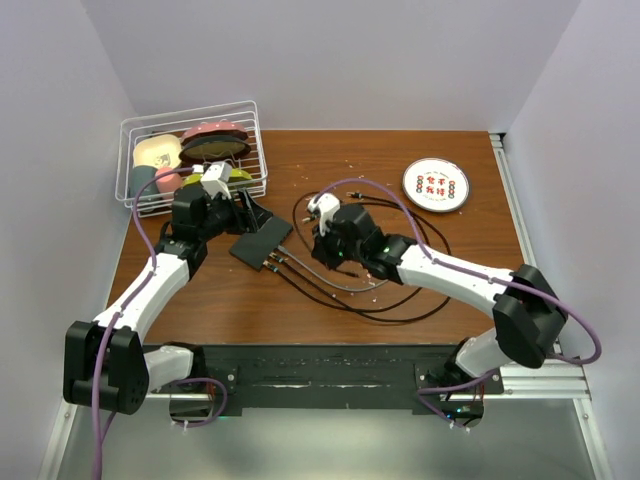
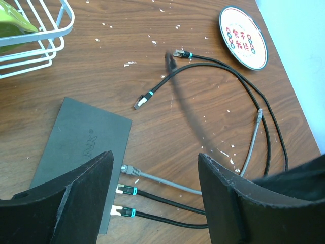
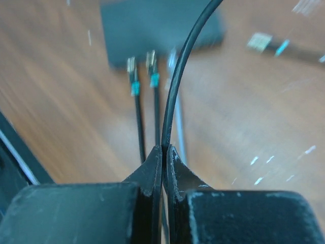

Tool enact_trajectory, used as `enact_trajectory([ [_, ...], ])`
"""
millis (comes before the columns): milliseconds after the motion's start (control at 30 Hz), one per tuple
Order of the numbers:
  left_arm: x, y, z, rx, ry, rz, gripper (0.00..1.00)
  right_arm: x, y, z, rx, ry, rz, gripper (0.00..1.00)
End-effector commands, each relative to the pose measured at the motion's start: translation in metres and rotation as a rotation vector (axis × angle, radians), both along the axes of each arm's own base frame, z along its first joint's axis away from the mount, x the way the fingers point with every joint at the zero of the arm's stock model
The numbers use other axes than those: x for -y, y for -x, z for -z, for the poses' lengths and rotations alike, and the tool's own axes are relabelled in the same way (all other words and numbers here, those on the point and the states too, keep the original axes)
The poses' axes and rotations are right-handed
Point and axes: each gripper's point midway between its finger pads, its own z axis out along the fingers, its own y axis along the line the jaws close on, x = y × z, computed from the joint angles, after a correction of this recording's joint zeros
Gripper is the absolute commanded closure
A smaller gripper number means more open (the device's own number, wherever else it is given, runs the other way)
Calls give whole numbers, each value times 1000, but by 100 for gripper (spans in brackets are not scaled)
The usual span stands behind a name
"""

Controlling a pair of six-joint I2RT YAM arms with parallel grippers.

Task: Insert the plug into the switch port

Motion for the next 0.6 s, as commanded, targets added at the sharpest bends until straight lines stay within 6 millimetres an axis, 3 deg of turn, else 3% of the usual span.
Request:
enact_trajectory([
  [0,3,-4,-15,56,-4,24,28,12,29,32,-86,80,-41,100],
  [100,7,-4,-18,80,20,43,28,14,27,24,-86,7,38,100],
  [300,34,12,-31,141,153,210,29,23,-1,-38,-11,-271,248,100],
  [367,46,21,-41,180,187,305,30,31,-10,-63,25,-380,299,100],
  [433,58,31,-42,192,196,395,31,44,-18,-70,18,-449,384,100],
  [467,67,37,-45,211,194,437,31,48,-20,-86,41,-506,404,100],
  [533,81,44,-47,250,172,501,31,60,-24,-91,36,-567,476,100],
  [567,95,54,-47,251,165,553,31,65,-24,-106,59,-627,486,100],
])
